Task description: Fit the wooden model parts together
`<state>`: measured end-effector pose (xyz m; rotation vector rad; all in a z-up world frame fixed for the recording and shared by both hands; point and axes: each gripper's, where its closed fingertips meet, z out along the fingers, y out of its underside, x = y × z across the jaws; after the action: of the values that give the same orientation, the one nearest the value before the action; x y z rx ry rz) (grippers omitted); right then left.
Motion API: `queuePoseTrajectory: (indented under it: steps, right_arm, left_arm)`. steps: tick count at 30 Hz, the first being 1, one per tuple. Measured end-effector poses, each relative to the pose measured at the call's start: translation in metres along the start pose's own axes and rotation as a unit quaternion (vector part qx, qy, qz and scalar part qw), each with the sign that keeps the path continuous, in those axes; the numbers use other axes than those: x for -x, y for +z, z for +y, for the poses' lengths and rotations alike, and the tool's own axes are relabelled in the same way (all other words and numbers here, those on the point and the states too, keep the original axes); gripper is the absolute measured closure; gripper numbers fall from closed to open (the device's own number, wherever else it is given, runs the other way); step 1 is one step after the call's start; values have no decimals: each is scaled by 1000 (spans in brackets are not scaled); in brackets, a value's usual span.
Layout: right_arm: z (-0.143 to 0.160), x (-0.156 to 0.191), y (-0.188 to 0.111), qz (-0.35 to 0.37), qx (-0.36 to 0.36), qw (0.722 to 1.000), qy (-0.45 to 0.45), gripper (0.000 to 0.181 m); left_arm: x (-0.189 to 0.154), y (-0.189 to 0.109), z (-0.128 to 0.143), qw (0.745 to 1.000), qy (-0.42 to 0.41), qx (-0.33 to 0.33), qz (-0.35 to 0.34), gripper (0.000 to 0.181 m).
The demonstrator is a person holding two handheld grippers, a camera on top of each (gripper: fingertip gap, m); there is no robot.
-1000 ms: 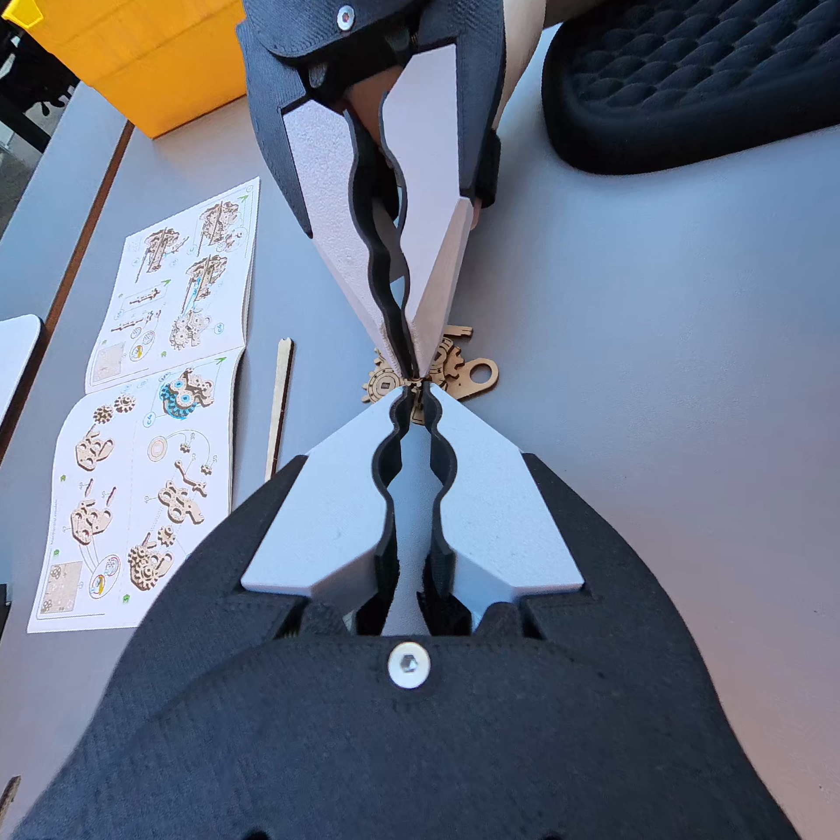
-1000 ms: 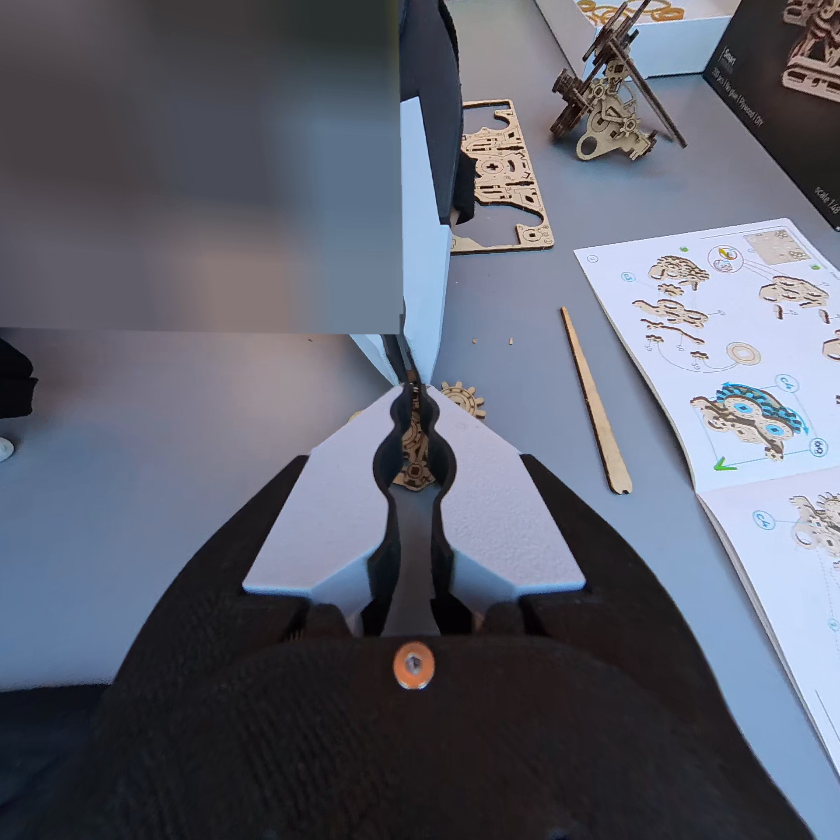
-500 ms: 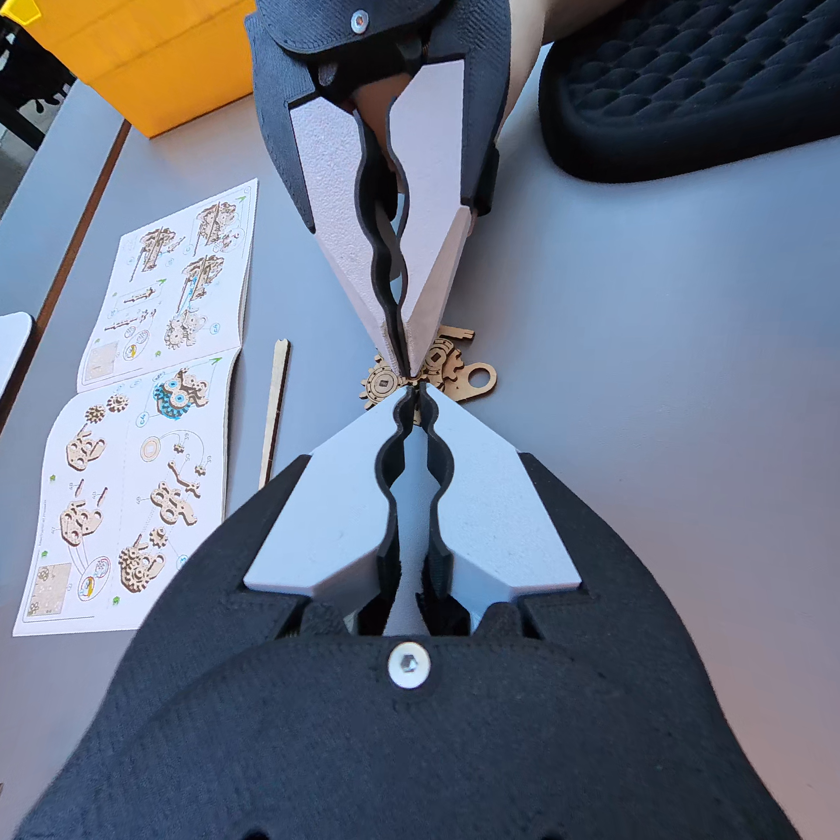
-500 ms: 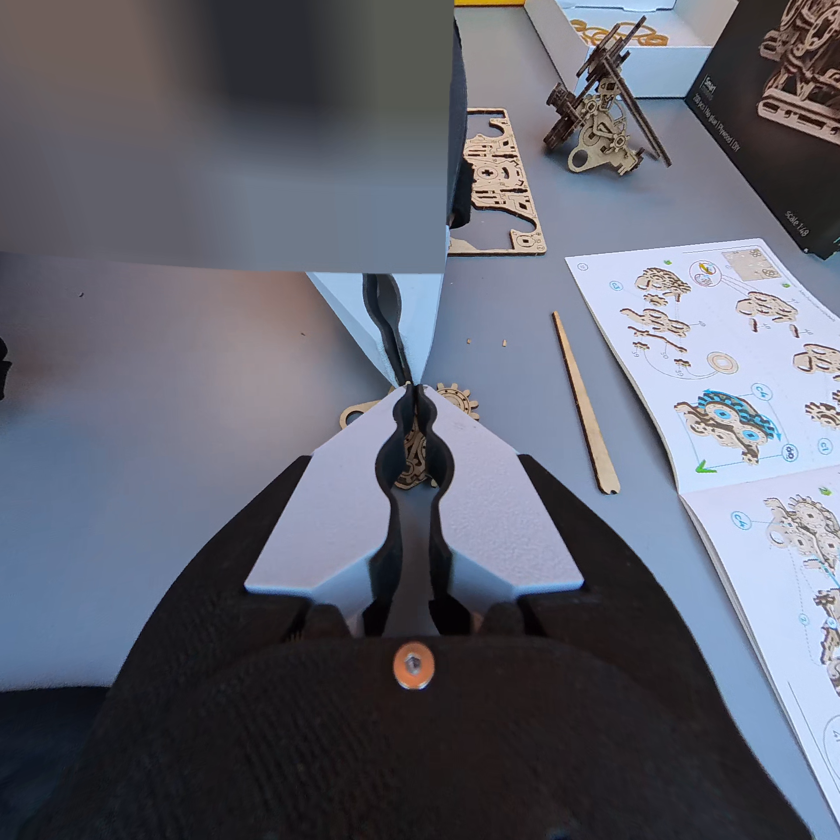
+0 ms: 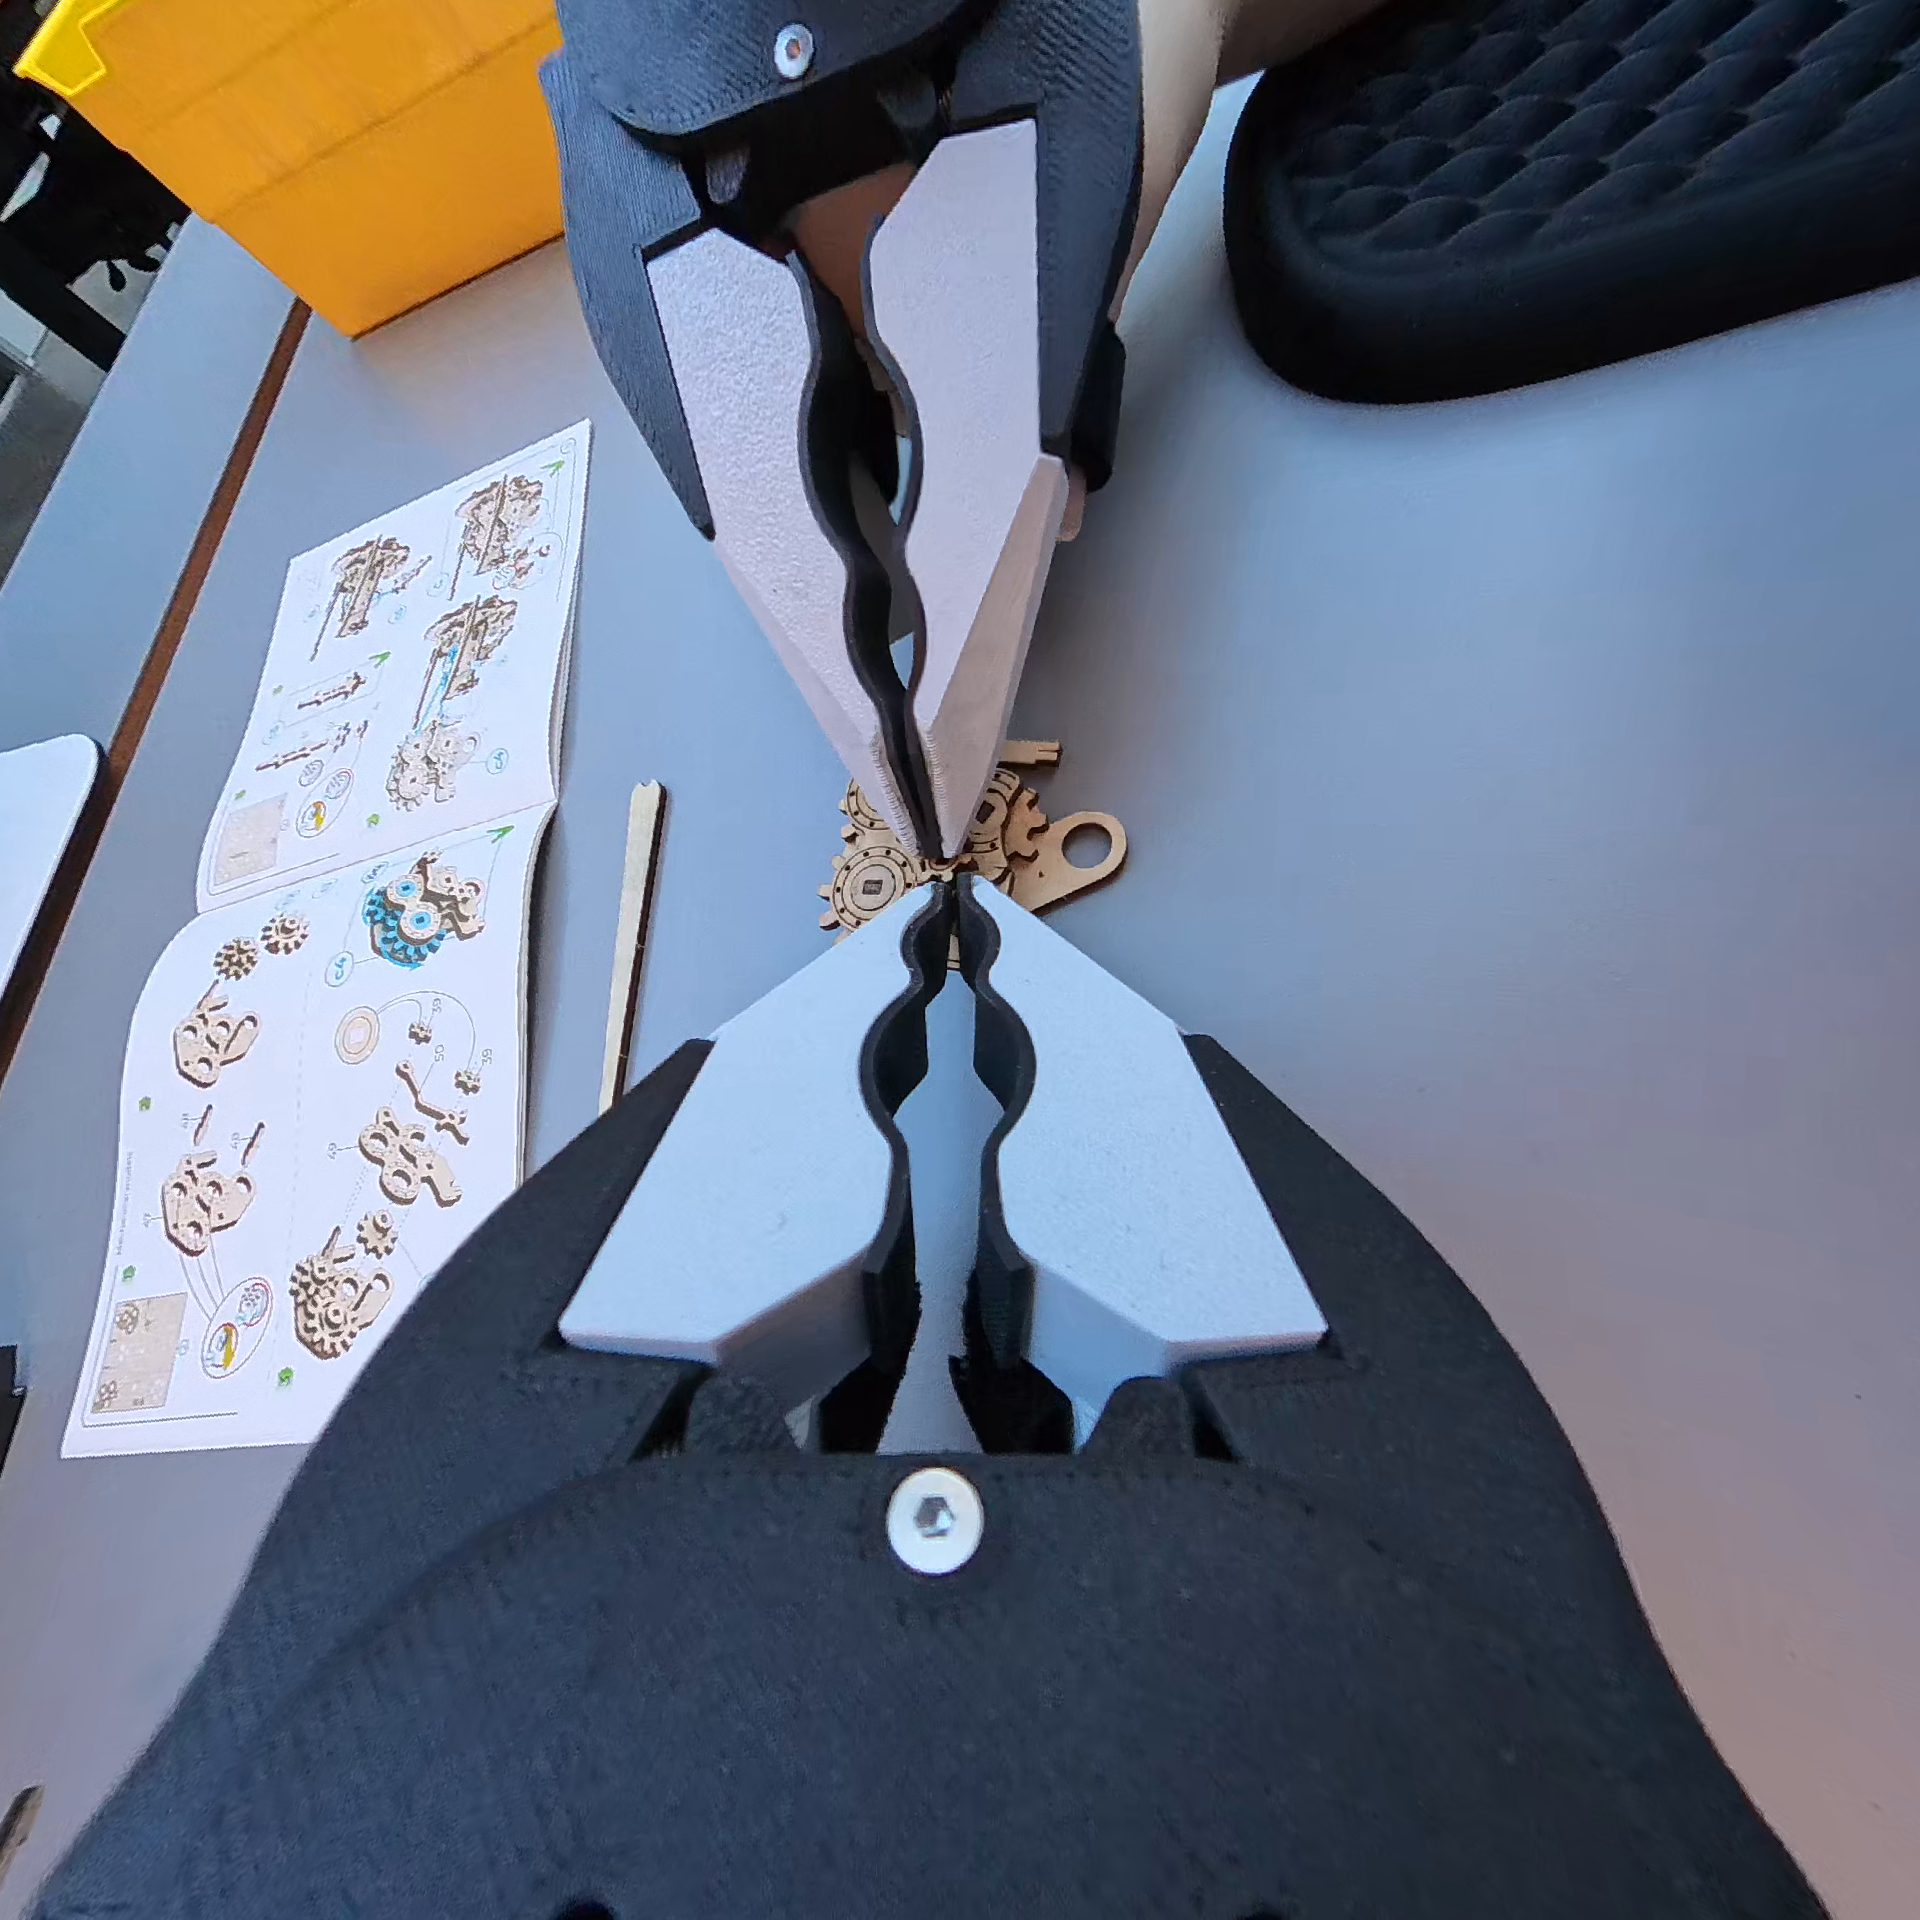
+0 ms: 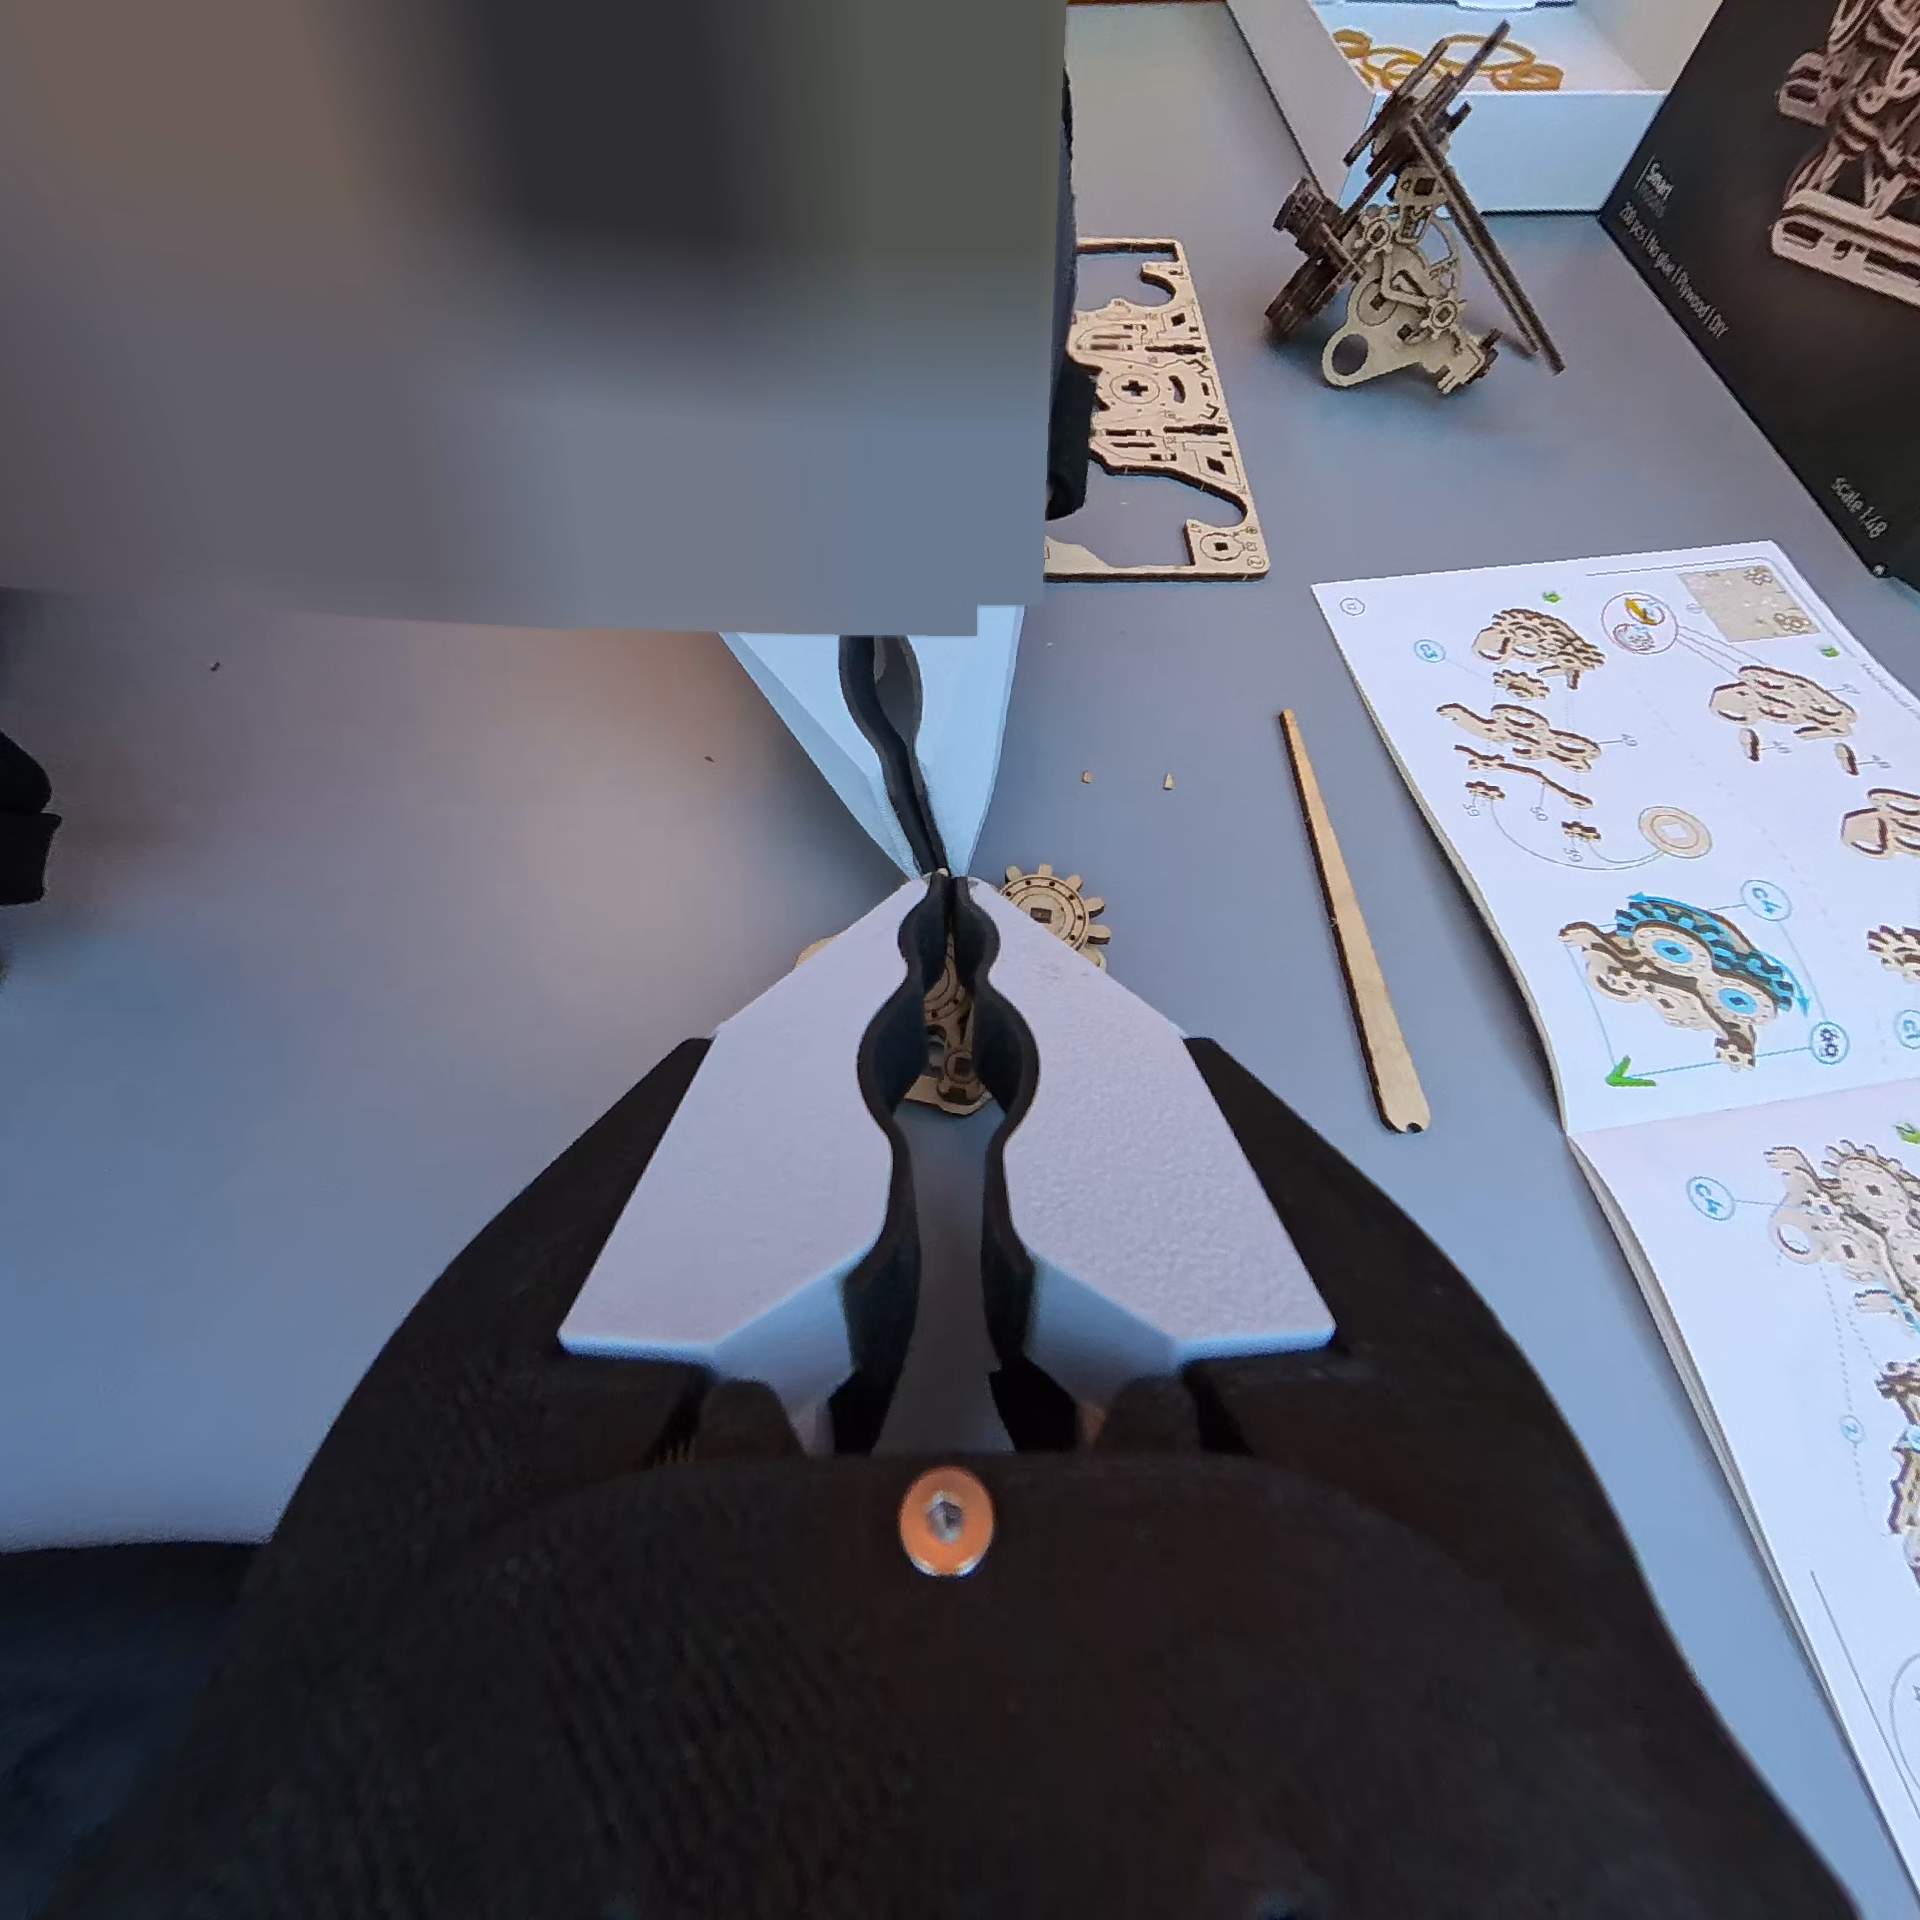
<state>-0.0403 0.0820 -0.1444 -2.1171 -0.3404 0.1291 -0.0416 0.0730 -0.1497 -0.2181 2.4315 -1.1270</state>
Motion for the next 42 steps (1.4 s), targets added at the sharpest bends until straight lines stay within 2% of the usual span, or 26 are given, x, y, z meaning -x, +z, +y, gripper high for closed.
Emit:
queuePoseTrajectory:
  steps: [1,42]
  right_arm:
    - [0,0,0,2,3,1000,-7,181]
    - [3,1,2,27,144,988,-51,181]
  left_arm:
    - [0,0,0,1000,-1,-1,0,181]
    - [0,0,2,1000,4,11,-1,181]
